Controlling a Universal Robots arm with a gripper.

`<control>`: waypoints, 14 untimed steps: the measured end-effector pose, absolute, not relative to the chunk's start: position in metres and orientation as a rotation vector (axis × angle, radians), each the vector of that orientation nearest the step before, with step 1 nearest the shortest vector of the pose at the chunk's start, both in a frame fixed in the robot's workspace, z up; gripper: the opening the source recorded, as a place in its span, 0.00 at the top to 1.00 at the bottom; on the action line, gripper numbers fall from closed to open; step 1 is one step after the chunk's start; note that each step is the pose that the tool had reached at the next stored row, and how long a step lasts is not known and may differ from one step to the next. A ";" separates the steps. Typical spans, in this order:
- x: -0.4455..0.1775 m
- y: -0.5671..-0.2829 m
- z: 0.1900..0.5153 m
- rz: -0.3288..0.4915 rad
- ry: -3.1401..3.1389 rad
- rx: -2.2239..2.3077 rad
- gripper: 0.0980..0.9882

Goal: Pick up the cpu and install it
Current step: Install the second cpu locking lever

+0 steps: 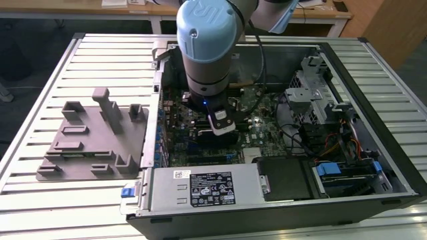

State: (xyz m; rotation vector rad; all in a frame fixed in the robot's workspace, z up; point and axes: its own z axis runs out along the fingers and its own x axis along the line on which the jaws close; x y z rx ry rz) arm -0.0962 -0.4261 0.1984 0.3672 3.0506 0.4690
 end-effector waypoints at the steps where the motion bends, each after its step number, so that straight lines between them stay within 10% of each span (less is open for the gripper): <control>1: -0.096 -0.426 0.198 0.474 3.050 0.367 0.99; 14: -0.096 -0.421 0.190 0.488 3.049 0.368 0.99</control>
